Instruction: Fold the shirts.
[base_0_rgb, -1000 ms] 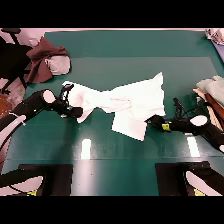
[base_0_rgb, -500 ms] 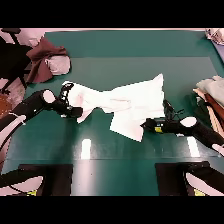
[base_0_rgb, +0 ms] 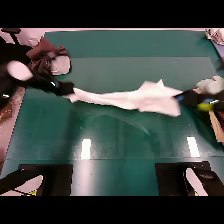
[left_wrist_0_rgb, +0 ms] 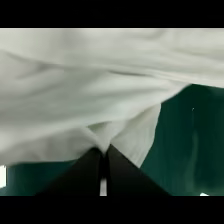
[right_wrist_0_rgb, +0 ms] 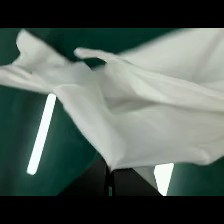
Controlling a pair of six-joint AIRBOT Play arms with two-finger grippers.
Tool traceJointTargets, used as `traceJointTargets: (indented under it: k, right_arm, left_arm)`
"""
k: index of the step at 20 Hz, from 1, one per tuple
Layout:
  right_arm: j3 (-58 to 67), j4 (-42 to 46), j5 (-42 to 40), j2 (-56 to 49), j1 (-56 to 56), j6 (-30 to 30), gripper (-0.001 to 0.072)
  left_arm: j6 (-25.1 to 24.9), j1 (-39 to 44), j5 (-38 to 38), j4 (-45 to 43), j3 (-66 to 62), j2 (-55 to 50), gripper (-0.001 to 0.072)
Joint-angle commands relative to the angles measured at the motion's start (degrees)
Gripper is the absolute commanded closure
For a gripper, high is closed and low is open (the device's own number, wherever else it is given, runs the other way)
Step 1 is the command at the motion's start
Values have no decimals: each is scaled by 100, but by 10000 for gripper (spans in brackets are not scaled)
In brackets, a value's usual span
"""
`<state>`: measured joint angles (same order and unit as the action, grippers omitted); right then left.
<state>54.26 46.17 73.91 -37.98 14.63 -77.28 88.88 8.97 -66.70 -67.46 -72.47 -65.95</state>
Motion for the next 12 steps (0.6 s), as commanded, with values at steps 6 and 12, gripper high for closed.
traceJointTargets:
  k: [6,12]
  right_arm:
    - [6461,289,1718,-1779,555,-503,699]
    - [8174,286,3053,-2221,-52,-1971,698]
  left_arm:
    - [579,-1388,-1775,981,-3974,507,676]
    - [1182,-1408,-1827,739,-5403,1283,676]
